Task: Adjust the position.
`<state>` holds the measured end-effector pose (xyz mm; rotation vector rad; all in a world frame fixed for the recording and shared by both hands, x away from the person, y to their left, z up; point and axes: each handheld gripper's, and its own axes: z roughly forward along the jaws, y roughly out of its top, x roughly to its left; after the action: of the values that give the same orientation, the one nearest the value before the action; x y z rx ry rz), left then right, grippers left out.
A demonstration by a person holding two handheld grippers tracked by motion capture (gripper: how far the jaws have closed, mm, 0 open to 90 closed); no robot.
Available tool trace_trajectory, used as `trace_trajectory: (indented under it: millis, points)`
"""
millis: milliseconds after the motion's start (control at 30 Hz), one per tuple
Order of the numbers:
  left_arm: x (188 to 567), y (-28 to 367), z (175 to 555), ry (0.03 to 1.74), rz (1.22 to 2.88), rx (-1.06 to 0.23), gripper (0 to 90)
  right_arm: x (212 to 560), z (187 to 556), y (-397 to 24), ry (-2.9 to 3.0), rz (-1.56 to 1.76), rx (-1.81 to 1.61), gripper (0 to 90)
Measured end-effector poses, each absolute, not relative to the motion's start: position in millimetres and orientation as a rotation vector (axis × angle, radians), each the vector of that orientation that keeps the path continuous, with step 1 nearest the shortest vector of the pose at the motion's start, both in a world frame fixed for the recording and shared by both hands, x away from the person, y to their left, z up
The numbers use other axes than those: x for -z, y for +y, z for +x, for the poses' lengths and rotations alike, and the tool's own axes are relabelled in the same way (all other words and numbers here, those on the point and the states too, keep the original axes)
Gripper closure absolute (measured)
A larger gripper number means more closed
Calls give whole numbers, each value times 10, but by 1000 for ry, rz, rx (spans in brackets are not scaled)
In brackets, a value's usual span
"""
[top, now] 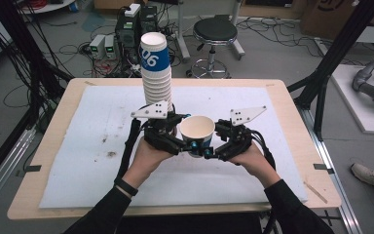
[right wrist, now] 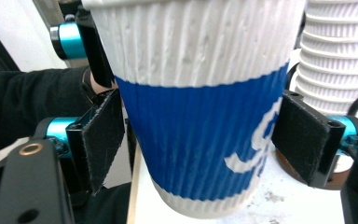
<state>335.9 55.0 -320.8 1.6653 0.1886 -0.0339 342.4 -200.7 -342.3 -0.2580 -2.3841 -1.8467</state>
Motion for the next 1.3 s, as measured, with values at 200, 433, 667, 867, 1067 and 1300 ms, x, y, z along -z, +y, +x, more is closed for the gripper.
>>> trace_trajectory:
  millis: [200, 433, 667, 867, 1067, 1300]
  points:
    - [3221, 544, 3361, 198, 1663, 40, 212, 3433, 3435, -1997, -2387, -261, 1836, 255]
    - [3182, 591, 3327, 196, 1651, -7, 113, 3428, 3448, -2020, -2385, -258, 1835, 258]
    - [3273, 724, 3314, 225, 1662, -16, 105, 3368, 3456, -2124, -2366, -289, 1907, 258]
    - [3412, 711, 3329, 255, 1687, -1, 105, 3329, 3462, -2184, -2350, -307, 1954, 259]
    - [3526, 594, 3327, 269, 1709, 6, 105, 3317, 3454, -2192, -2338, -302, 1972, 259]
    - [3602, 488, 3340, 279, 1711, 29, 111, 3333, 3445, -2150, -2329, -293, 1960, 259]
